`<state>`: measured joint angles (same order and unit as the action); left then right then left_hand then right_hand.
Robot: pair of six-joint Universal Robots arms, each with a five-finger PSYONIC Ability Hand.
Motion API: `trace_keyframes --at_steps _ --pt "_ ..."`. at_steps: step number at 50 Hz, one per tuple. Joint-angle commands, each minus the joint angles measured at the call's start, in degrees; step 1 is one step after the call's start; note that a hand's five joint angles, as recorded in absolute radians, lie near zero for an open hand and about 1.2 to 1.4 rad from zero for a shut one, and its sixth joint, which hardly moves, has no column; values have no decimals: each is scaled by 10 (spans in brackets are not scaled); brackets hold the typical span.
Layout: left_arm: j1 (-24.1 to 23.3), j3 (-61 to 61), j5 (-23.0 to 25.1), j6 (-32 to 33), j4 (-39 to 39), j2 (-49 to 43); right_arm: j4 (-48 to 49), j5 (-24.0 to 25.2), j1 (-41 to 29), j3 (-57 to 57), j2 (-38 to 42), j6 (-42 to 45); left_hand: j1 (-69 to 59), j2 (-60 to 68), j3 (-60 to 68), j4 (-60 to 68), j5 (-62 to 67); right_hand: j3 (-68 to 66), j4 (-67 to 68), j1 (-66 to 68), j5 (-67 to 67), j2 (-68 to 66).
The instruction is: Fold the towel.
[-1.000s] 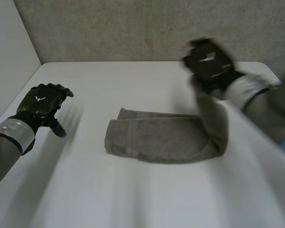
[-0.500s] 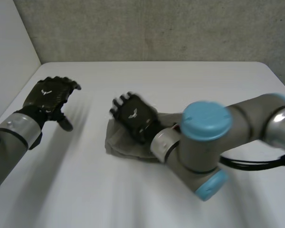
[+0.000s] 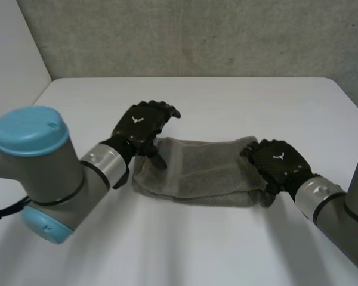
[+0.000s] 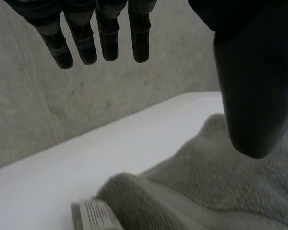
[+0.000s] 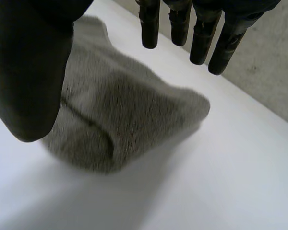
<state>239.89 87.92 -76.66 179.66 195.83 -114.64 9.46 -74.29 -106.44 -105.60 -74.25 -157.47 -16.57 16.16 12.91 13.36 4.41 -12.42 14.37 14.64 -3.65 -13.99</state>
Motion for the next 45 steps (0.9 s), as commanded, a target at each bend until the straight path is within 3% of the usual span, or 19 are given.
trace_keyframes --at_steps 1,3,5,6,8,17,21,25,33,37,45 --pt "-14 -4 -38 4 -1 -21 86 3 11 -34 38 4 21 -17 -29 -34 0 24 -44 121 -131 -127" --pt "-14 -2 -39 4 -1 -17 99 3 11 -34 51 10 21 -17 -29 -34 0 24 -44 195 -205 -201" --pt "-12 1 -43 4 -1 -13 108 3 11 -28 73 32 23 -19 -29 -34 -2 24 -44 364 -374 -371" --pt "-12 2 -43 4 -1 -13 108 3 11 -28 73 32 23 -19 -29 -34 -2 24 -44 365 -375 -371" --pt "-12 3 -45 4 -1 -10 108 3 11 -22 81 53 23 -19 -29 -34 -2 24 -44 638 -647 -644" --pt "4 45 -44 2 -3 47 71 5 38 -22 51 69 28 -24 -29 -34 -7 24 -44 654 -663 -660" --pt "21 74 -42 4 -4 82 1 40 85 4 -7 130 30 -26 -29 -34 -8 24 -44 654 -663 -660" --pt "32 89 -39 2 -4 100 -41 61 88 42 -24 167 30 -26 -29 -34 -8 24 -44 654 -663 -660" --pt "49 97 -45 -1 -4 117 -61 71 -38 149 -10 161 32 -28 -29 -34 -10 24 -44 654 -663 -660" --pt "59 97 -45 -2 -4 118 -58 43 -129 196 51 163 32 -28 -29 -34 -10 24 -44 654 -663 -660" --pt "80 103 -45 -4 2 134 -23 16 -226 249 150 167 32 -28 -29 -34 -10 24 -44 654 -663 -660"
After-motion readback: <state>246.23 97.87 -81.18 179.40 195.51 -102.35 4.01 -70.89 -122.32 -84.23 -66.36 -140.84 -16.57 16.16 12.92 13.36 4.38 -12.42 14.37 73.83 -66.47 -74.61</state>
